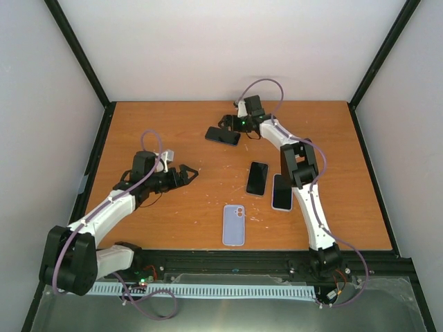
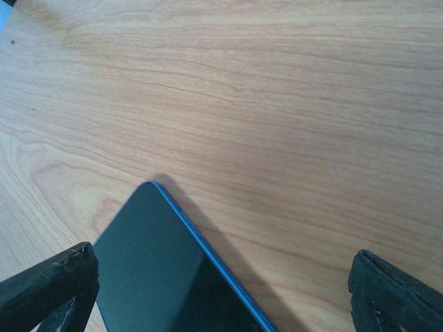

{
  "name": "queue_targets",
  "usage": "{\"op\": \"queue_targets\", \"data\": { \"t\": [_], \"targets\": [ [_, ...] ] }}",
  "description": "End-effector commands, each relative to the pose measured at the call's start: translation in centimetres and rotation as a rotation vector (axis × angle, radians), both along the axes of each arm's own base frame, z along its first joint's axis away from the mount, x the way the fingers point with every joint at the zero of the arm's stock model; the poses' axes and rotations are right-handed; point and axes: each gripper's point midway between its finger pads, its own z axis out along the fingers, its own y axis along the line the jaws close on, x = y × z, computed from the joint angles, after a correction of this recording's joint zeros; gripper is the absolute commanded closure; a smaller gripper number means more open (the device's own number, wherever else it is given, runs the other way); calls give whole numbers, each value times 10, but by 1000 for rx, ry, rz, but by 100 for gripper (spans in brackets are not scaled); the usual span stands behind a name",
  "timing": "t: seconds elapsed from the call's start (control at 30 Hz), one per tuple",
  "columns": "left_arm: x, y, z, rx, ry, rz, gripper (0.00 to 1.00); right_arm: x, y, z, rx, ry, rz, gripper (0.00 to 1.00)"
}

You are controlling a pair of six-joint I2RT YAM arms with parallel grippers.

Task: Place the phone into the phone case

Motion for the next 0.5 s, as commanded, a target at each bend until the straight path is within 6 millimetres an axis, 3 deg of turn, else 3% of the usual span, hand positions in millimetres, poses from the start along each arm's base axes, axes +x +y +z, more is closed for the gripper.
{"op": "queue_targets", "data": {
  "t": [0.0,0.23,0.47],
  "targets": [
    [9,-1,14,-18,-34,11,0,-17,28,-28,25,93,31,4],
    [8,3,21,-14,-47,34,1,-38,64,-39,29,136,139,5],
    [8,12,30,24,-60,80,1,-72,76,-41,19,174,259,8]
  ]
}}
